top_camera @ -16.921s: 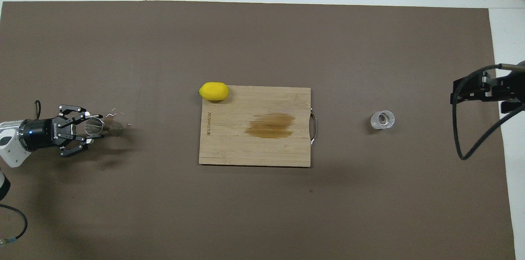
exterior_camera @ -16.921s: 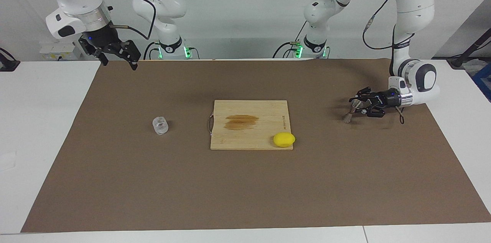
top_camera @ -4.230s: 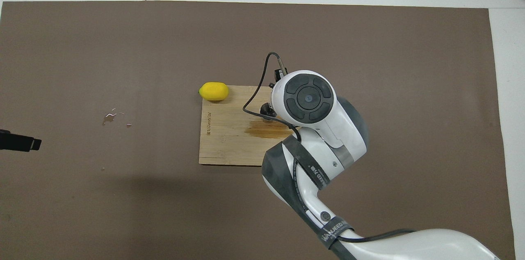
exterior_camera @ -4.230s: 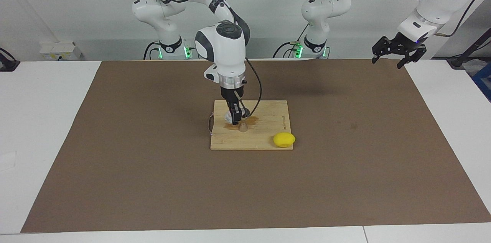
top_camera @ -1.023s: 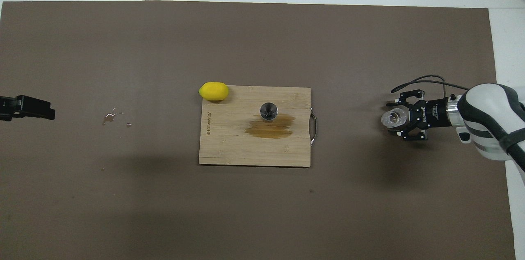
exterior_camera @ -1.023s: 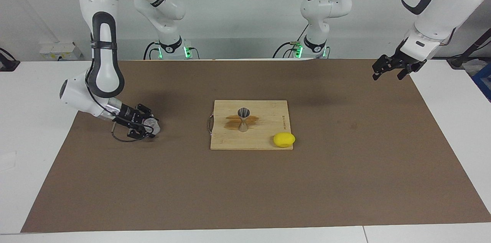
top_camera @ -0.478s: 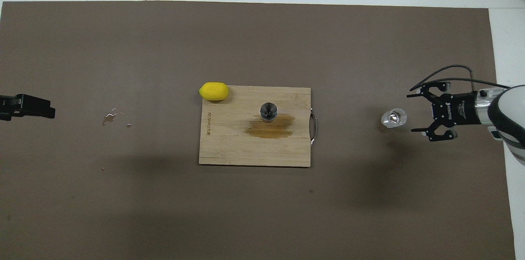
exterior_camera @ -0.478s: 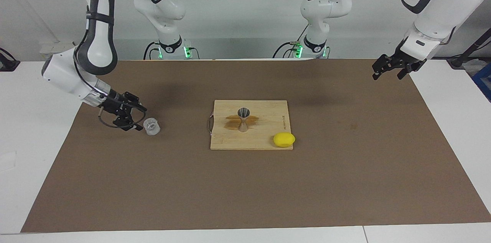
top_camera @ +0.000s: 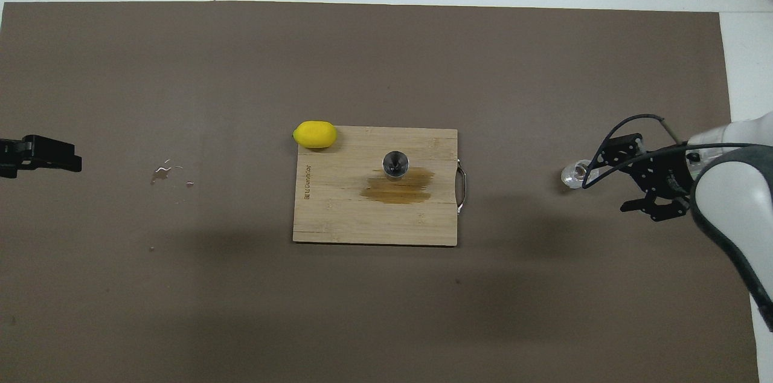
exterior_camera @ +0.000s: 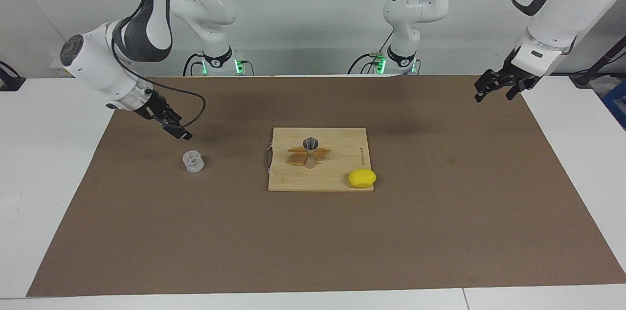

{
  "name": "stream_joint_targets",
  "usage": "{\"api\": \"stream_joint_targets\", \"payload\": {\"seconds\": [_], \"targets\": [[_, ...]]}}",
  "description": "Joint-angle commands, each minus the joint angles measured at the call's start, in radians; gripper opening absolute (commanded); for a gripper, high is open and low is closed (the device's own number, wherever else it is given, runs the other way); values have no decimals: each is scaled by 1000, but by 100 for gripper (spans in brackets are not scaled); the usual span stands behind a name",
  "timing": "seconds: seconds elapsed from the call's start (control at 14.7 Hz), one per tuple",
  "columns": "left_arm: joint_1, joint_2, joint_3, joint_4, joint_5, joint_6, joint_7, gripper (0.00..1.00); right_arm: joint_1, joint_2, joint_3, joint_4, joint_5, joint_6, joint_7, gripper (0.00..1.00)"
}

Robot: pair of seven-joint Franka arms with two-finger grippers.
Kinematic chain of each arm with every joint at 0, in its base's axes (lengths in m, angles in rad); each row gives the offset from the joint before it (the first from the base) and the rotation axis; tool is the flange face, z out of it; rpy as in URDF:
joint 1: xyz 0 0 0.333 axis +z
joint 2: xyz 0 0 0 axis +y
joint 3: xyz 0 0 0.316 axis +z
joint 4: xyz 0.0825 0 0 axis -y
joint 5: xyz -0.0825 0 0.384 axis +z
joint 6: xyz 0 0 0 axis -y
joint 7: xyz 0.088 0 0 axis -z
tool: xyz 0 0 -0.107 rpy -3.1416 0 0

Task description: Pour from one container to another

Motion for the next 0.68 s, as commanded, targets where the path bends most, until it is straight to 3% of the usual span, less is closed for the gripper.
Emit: {"api": "stream_joint_targets", "payload": {"seconds": [0.0, 0.27, 0.61], "targets": [[-20, -13, 10, 4, 16, -11, -24, 100, 71, -9, 3, 41, -120, -1, -152, 99], [-20, -19, 11, 12, 16, -17, -24, 100, 200, 3, 5, 159, -345, -66, -173, 99], [-25, -20, 2, 12, 26, -46, -25, 100, 202, 43, 5, 418, -355, -263, -174, 99]]}}
